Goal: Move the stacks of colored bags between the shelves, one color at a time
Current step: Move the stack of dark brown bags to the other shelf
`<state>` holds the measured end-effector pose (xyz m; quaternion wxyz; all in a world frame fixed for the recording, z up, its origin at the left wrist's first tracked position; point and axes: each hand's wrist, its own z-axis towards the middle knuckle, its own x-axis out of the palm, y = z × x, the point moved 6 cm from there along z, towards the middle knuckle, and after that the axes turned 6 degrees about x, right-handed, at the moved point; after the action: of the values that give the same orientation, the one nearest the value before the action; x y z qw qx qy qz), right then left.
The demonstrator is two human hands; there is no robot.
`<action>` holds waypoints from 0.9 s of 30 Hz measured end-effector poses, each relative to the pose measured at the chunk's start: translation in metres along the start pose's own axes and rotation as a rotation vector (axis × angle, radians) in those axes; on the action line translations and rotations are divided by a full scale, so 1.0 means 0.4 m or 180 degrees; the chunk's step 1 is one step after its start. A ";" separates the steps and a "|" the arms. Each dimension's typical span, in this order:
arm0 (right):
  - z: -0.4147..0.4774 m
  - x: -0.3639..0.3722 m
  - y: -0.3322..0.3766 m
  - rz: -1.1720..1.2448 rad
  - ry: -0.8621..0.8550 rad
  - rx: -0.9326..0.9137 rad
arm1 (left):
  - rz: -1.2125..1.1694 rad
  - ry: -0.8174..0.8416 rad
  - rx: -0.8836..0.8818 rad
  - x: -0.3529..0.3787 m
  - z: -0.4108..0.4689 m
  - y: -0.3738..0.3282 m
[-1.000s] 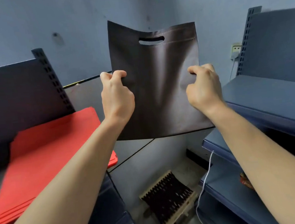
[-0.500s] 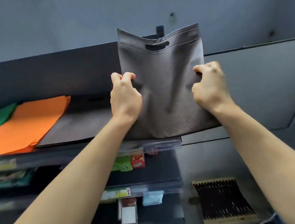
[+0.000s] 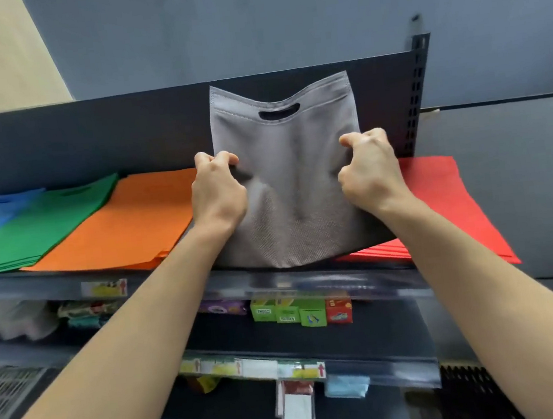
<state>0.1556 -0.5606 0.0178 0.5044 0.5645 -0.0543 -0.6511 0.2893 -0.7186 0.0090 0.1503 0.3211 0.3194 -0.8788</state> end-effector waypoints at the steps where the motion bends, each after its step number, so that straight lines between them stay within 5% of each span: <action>1: 0.009 0.033 0.020 -0.0007 0.0040 0.0035 | 0.0022 0.0051 -0.0018 0.000 0.020 0.035; 18: 0.131 0.368 0.019 -0.0789 0.0341 0.0814 | 0.0298 0.1301 -0.0125 0.195 0.183 0.353; 22: 0.135 0.369 0.006 -0.1219 0.0258 0.0812 | 0.0707 0.1614 -0.0208 0.223 0.175 0.360; 27: 0.130 0.297 0.028 -0.1427 -0.0090 0.0438 | 0.0724 0.1352 0.0390 0.228 0.190 0.237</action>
<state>0.1387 -0.6772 -0.0373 0.3067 0.5863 0.0211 -0.7495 0.2298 -0.8452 -0.0505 0.1580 0.5410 0.2518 -0.7868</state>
